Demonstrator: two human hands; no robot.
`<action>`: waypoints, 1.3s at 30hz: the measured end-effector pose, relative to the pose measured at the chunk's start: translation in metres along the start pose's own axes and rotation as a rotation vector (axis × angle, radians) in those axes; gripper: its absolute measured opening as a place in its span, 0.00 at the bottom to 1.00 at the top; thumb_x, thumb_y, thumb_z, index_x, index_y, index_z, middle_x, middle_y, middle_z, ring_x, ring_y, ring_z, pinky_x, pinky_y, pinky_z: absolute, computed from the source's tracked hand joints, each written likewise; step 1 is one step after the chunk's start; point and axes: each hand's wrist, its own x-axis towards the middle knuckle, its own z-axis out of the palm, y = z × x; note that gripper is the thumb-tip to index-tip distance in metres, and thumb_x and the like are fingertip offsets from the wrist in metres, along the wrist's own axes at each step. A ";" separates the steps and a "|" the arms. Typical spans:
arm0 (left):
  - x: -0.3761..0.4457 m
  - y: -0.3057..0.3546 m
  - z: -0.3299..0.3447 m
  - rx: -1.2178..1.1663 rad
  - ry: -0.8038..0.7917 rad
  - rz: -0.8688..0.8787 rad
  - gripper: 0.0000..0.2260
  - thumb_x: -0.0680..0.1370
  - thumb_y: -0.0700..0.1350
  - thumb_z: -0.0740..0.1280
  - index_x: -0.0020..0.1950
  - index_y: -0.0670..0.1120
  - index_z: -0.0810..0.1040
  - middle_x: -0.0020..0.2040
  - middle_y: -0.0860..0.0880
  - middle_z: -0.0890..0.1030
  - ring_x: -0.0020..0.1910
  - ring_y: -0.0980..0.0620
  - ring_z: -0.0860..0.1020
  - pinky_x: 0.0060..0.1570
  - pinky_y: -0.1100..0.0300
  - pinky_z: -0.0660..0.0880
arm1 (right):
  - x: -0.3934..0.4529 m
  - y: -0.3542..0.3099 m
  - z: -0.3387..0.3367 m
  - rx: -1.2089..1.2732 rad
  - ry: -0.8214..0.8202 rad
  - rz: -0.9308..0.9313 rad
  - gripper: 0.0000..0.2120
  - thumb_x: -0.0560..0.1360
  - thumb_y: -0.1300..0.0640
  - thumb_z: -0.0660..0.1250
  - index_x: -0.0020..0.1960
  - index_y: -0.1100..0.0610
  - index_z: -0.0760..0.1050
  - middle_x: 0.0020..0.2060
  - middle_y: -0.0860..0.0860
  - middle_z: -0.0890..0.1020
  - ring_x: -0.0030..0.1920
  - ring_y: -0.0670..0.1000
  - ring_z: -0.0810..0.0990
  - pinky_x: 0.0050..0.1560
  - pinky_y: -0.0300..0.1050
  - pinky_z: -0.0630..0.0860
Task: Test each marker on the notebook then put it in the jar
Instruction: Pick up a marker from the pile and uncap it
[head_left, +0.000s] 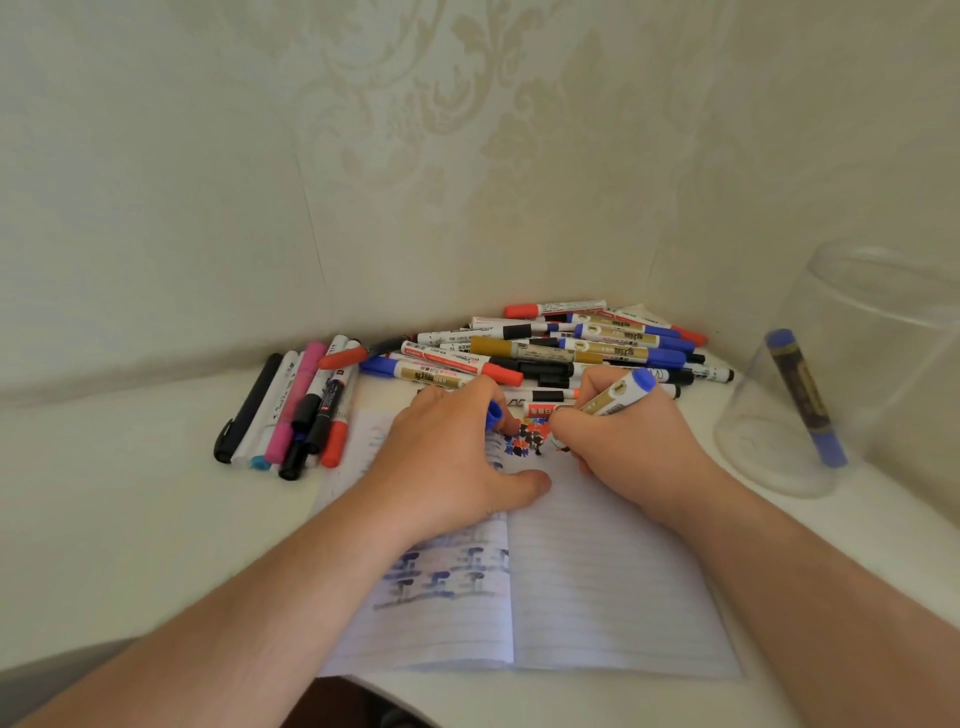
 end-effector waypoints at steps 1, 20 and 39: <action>0.000 0.000 0.000 0.001 -0.002 -0.001 0.25 0.64 0.70 0.75 0.54 0.62 0.71 0.53 0.60 0.73 0.56 0.55 0.69 0.54 0.52 0.74 | 0.000 0.001 0.000 0.010 0.004 0.004 0.10 0.69 0.58 0.74 0.37 0.55 0.72 0.28 0.54 0.77 0.29 0.50 0.75 0.32 0.46 0.72; -0.003 0.005 -0.003 -0.006 -0.005 -0.017 0.25 0.64 0.69 0.75 0.54 0.62 0.71 0.52 0.60 0.72 0.55 0.56 0.70 0.53 0.53 0.74 | 0.000 0.002 -0.004 0.053 -0.026 0.021 0.10 0.71 0.57 0.75 0.39 0.55 0.73 0.28 0.53 0.78 0.29 0.48 0.76 0.33 0.46 0.73; -0.012 0.007 -0.004 -0.041 0.088 0.054 0.19 0.76 0.61 0.71 0.59 0.59 0.66 0.47 0.59 0.74 0.45 0.59 0.74 0.38 0.60 0.68 | -0.008 -0.011 -0.011 0.575 -0.205 -0.162 0.09 0.73 0.64 0.77 0.41 0.50 0.83 0.29 0.53 0.78 0.29 0.51 0.70 0.30 0.43 0.66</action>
